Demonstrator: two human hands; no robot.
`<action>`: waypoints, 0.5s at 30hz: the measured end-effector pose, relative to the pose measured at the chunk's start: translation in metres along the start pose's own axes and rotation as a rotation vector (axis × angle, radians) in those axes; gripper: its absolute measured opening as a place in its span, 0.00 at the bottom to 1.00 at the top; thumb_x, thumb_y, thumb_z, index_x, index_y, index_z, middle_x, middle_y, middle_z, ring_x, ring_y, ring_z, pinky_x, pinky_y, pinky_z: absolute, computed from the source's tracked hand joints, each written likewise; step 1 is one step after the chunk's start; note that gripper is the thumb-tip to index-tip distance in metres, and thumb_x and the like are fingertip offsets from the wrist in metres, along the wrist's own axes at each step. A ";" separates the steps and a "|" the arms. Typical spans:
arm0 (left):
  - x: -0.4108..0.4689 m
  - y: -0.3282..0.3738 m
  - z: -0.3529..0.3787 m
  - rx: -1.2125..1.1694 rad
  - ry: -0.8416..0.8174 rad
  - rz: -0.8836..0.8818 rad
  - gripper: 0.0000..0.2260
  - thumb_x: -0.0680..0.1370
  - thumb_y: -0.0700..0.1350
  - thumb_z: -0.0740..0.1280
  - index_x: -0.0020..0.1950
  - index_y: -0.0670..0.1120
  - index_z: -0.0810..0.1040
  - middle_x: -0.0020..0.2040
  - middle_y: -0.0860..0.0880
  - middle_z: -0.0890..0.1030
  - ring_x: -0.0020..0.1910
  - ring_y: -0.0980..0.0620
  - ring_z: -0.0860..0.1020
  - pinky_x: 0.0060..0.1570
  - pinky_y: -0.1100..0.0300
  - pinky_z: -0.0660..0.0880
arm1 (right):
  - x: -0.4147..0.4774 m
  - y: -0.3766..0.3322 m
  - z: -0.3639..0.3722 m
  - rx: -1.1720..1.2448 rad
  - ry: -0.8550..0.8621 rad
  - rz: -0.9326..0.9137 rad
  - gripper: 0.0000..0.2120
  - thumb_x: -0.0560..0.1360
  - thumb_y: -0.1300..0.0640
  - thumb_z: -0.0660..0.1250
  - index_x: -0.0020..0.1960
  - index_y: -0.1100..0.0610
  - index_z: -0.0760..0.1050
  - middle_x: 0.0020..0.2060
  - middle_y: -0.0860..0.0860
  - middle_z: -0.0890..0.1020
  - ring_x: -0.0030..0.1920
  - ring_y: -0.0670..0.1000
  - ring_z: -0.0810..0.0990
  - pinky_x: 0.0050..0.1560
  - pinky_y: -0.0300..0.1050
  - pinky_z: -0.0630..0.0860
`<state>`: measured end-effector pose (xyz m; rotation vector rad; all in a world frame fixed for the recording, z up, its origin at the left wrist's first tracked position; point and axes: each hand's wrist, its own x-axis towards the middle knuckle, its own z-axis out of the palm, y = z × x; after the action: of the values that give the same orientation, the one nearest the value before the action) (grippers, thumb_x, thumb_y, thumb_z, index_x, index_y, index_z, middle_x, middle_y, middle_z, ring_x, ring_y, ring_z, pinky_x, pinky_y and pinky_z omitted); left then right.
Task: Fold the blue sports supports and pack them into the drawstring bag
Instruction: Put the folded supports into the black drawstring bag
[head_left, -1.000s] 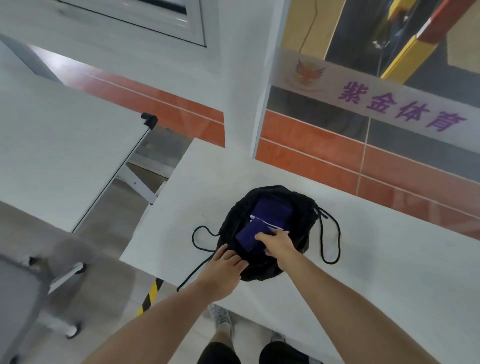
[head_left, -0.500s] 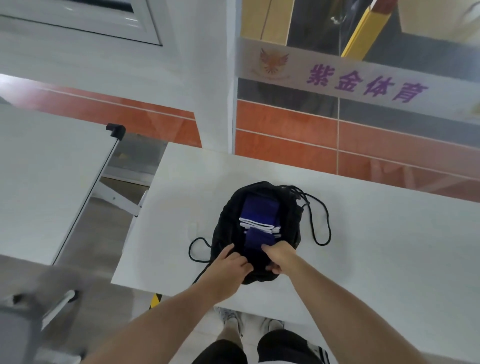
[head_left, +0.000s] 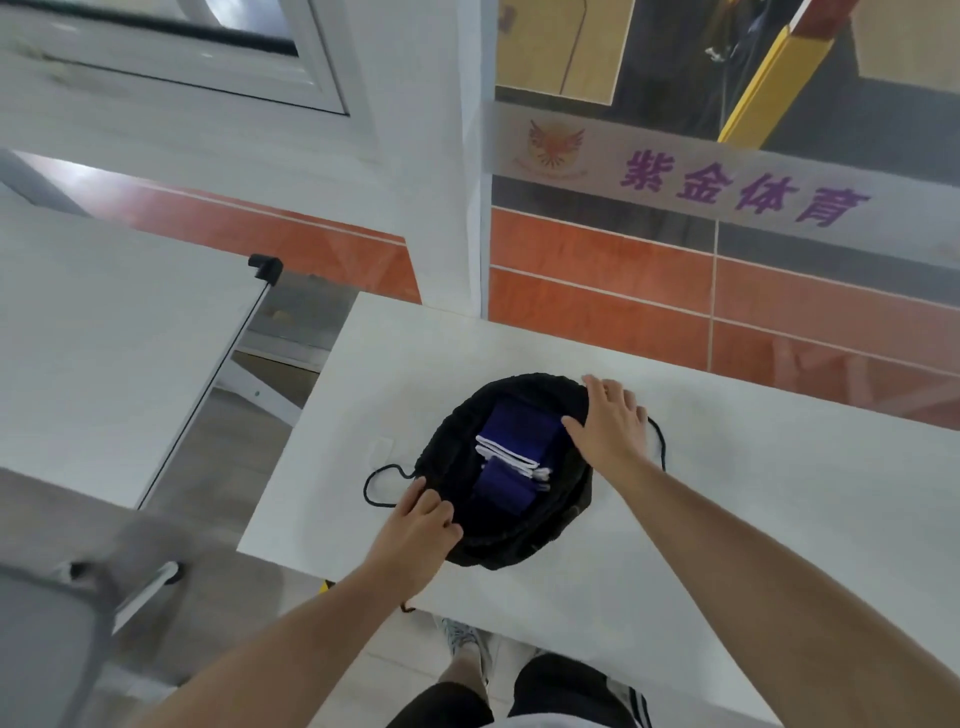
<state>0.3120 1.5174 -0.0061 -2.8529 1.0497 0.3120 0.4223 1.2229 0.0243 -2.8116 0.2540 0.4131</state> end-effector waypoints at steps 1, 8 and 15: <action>-0.005 -0.005 -0.001 0.018 0.007 -0.026 0.11 0.61 0.38 0.74 0.39 0.52 0.84 0.37 0.52 0.76 0.44 0.46 0.78 0.69 0.42 0.68 | 0.007 0.003 0.001 -0.030 -0.043 -0.003 0.29 0.77 0.44 0.67 0.74 0.51 0.64 0.70 0.54 0.68 0.71 0.59 0.66 0.71 0.57 0.63; -0.010 -0.024 0.001 -0.398 0.058 -0.549 0.16 0.77 0.46 0.65 0.64 0.50 0.76 0.62 0.51 0.76 0.62 0.46 0.73 0.66 0.53 0.69 | 0.015 0.016 0.017 0.108 -0.300 0.029 0.09 0.76 0.48 0.60 0.38 0.47 0.71 0.37 0.47 0.79 0.45 0.59 0.81 0.43 0.50 0.77; 0.028 -0.041 0.012 -0.939 -0.188 -0.990 0.14 0.77 0.50 0.68 0.60 0.46 0.77 0.51 0.46 0.83 0.53 0.43 0.81 0.50 0.54 0.77 | 0.003 0.016 0.008 0.169 -0.272 0.064 0.15 0.82 0.52 0.57 0.38 0.50 0.71 0.32 0.48 0.76 0.39 0.56 0.79 0.35 0.46 0.69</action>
<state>0.3574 1.5328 -0.0236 -3.4695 -0.8178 1.1301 0.4196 1.2104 0.0121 -2.5518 0.3043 0.7437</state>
